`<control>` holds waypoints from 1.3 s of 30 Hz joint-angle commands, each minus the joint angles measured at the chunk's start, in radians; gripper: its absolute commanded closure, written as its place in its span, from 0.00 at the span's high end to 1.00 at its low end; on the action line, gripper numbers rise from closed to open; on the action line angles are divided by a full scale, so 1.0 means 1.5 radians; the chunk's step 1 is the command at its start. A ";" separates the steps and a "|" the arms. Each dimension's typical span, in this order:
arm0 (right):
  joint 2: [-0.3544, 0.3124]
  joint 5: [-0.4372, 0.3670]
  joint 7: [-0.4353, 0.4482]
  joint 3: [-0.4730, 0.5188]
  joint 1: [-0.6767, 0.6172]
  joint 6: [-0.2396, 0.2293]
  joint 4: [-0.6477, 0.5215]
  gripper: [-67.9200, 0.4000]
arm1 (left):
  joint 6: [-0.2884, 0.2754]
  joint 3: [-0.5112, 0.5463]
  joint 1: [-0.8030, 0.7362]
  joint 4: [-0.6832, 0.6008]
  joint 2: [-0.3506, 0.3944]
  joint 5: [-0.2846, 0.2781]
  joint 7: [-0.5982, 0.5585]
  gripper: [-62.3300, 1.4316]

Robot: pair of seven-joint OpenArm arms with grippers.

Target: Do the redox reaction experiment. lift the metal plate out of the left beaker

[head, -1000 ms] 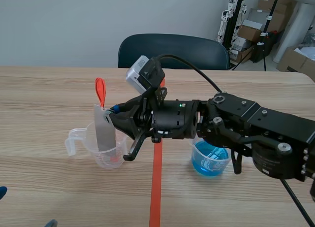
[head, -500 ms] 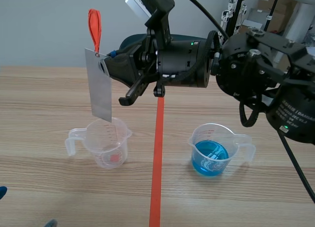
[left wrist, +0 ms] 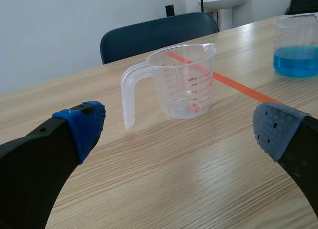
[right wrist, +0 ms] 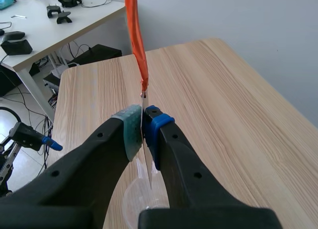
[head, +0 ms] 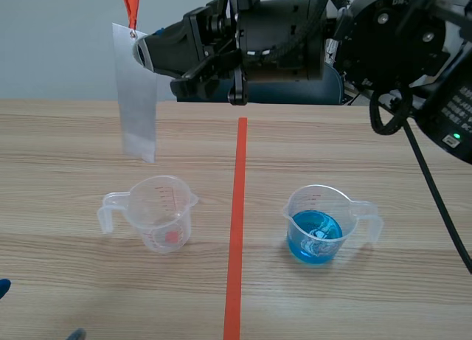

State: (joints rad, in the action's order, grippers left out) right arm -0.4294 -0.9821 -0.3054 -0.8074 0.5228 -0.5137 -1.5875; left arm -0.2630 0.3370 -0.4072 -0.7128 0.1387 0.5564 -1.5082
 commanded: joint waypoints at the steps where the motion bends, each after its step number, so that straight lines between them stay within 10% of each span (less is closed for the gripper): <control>1: -0.002 -0.010 0.002 0.002 0.021 -0.002 0.001 0.01 | -0.001 0.006 -0.006 -0.006 0.006 -0.006 -0.030 1.00; 23: 0.058 -0.044 -0.180 -0.001 0.082 0.021 0.001 0.01 | -0.001 0.006 -0.006 -0.006 0.006 -0.006 -0.030 1.00; 39: 0.061 -0.044 -0.201 -0.005 0.082 0.023 0.001 0.01 | -0.001 0.006 -0.006 -0.006 0.006 -0.006 -0.030 1.00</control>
State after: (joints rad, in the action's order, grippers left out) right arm -0.3386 -1.0374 -0.6189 -0.8139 0.6254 -0.4828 -1.5875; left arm -0.2630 0.3370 -0.4072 -0.7128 0.1387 0.5564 -1.5082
